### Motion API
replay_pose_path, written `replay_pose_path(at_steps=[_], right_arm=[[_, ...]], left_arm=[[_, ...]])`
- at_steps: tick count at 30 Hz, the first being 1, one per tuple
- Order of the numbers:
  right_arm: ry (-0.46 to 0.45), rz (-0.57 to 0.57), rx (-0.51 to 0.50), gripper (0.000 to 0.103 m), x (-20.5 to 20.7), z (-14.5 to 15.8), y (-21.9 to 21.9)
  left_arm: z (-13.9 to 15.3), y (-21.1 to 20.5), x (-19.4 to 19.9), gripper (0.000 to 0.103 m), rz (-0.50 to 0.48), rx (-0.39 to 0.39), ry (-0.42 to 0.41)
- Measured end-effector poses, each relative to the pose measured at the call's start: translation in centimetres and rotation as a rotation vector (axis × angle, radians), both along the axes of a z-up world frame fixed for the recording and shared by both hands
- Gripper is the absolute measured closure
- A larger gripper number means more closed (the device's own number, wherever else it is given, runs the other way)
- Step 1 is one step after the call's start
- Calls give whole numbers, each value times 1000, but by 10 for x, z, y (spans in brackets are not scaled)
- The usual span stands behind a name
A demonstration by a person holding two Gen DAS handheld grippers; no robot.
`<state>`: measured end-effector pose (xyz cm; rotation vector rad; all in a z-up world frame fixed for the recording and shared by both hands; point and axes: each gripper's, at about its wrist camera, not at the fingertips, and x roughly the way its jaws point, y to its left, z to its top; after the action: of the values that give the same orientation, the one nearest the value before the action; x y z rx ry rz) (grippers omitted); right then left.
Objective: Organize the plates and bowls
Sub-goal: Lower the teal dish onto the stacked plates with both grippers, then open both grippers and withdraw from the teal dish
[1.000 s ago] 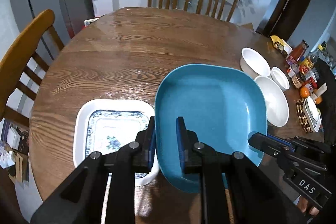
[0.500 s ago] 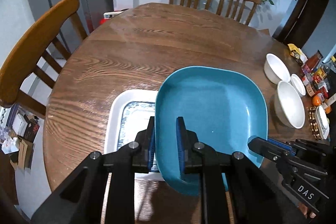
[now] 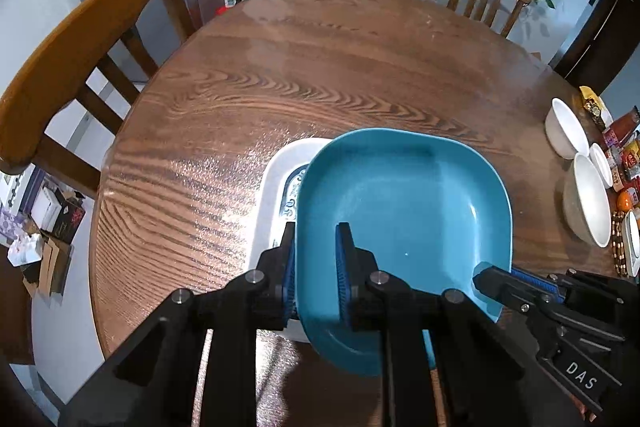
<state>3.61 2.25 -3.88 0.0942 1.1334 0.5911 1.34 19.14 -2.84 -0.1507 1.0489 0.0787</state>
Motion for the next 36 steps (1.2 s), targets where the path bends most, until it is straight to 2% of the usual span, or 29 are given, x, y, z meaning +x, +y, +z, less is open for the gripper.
replay_pose_path(at_steps=[15,28,36], right_arm=[[42,31,-55,95,9,-26,21],[32,37,-81,95,11,-29,31],[13,26,-86,95,13,-27,33]], left_arm=[[-21,7,12,87,17,46,55],[-27,11,19,87,21,66,68],[-26,11,19,81,22,64,65]])
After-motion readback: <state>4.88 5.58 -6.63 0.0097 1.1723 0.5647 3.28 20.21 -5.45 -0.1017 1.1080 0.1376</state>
